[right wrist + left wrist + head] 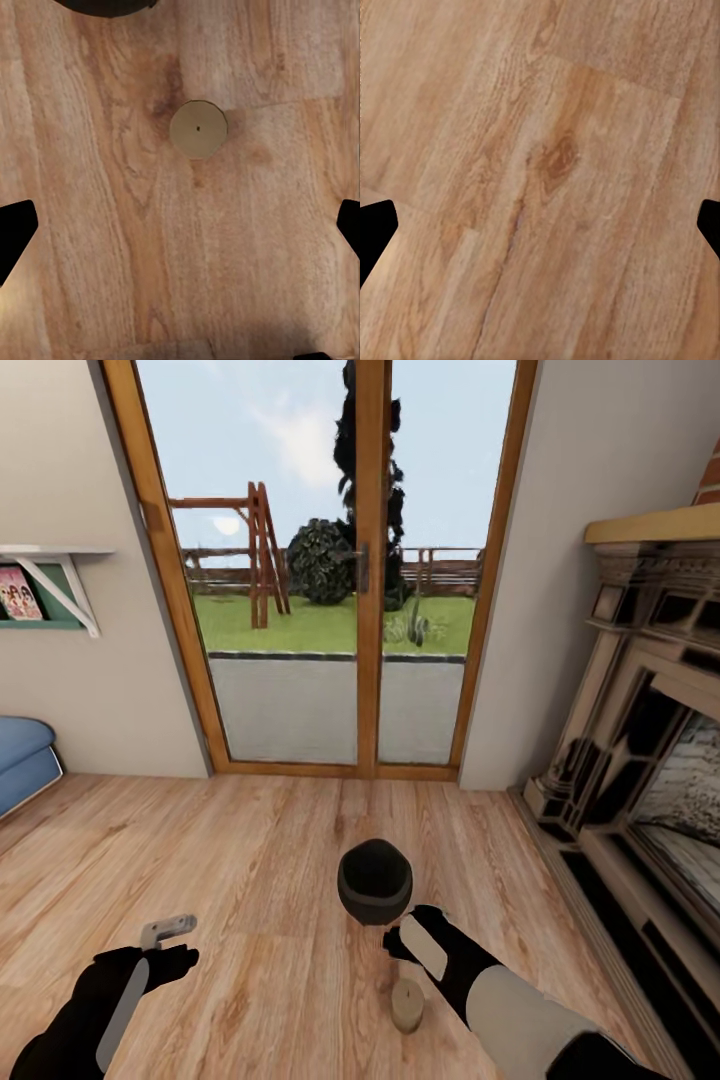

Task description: Place each of the two pumpkins and all three candles from the living room inside a cabinet in the living room (use any cabinet), then make sure every cabinet is closed, and position the cauldron so it is next to a table in the living room.

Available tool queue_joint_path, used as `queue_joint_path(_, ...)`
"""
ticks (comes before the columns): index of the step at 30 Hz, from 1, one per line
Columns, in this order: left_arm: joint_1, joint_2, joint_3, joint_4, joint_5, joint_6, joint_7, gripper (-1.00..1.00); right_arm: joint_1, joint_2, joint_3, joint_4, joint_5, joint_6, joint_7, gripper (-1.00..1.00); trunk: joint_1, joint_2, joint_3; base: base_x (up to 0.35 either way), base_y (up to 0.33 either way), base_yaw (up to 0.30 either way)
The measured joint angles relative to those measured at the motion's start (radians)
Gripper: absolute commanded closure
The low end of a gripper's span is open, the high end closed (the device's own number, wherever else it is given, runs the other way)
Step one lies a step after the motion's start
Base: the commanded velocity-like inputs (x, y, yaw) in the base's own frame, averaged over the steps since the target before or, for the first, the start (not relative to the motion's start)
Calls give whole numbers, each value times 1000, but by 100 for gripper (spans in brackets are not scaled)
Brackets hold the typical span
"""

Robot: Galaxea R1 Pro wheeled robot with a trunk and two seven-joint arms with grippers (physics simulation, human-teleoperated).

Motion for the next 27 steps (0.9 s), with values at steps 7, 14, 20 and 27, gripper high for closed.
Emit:
queue_joint_path(7, 0, 5, 3, -5, 2, 0, 0, -100, -27, 2, 2, 81, 1, -63, 1, -100, 27, -49, -22, 0, 0, 0)
queue_joint_path(14, 0, 2, 4, -21, 3, 1, 0, -100, -28, 3, 33, 85, 4, -73, -1, -100, 54, -98, -44, 0, 0, 0)
queue_joint_path(20, 0, 1, 4, -28, 3, 1, 0, -100, -28, 3, 78, 84, 1, -79, -1, -100, 77, -140, -63, 0, 0, 0)
queue_joint_path(27, 0, 6, 3, -46, 3, 6, -1, -100, -29, 3, 82, 83, 1, -83, -2, -100, 103, -189, -85, 0, 0, 0)
